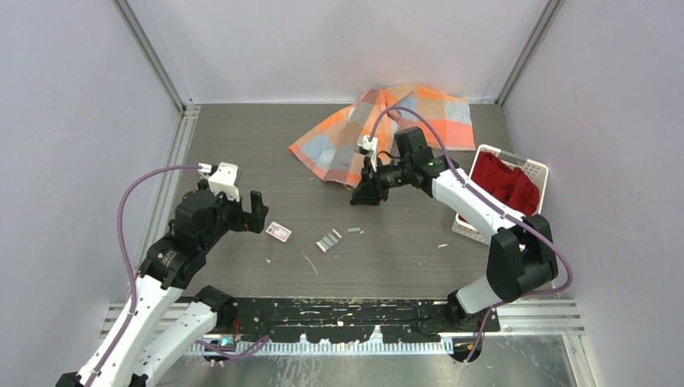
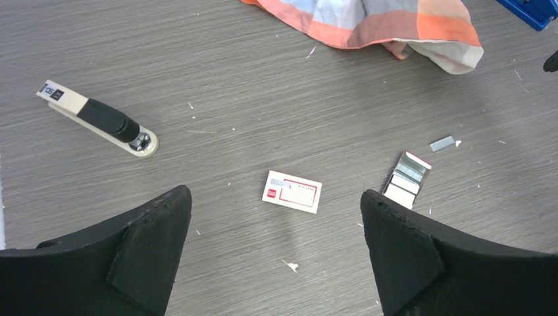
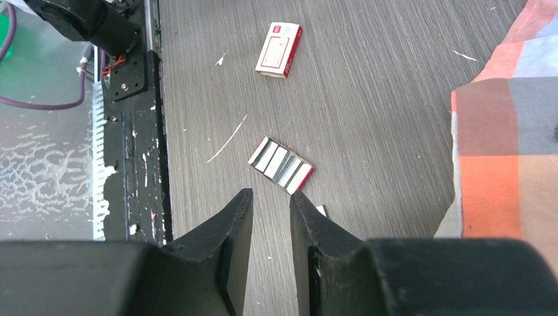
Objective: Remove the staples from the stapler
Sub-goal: Pick up the staple from the center of the board.
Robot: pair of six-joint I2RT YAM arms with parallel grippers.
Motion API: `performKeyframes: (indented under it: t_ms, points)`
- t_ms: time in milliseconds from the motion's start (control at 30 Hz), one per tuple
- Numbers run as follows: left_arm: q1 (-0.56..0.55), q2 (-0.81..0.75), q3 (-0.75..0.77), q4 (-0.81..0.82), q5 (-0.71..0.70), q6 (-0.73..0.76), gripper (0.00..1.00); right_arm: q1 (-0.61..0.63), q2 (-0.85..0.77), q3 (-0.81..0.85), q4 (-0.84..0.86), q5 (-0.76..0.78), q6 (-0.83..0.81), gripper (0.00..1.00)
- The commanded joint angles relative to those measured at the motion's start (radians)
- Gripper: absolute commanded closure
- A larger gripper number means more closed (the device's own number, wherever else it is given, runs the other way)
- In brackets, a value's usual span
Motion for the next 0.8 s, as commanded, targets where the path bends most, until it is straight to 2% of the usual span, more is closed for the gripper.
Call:
performKeyframes:
  t_ms: [0, 767]
  points:
    - [0.005, 0.005, -0.002, 0.067, 0.025, -0.008, 0.01, -0.014, -0.060, -0.008, 0.048, -0.046, 0.002, 0.67]
    - [0.005, 0.013, -0.007, 0.072, 0.051, -0.008, 0.01, -0.034, -0.083, -0.022, 0.062, -0.063, 0.010, 0.66]
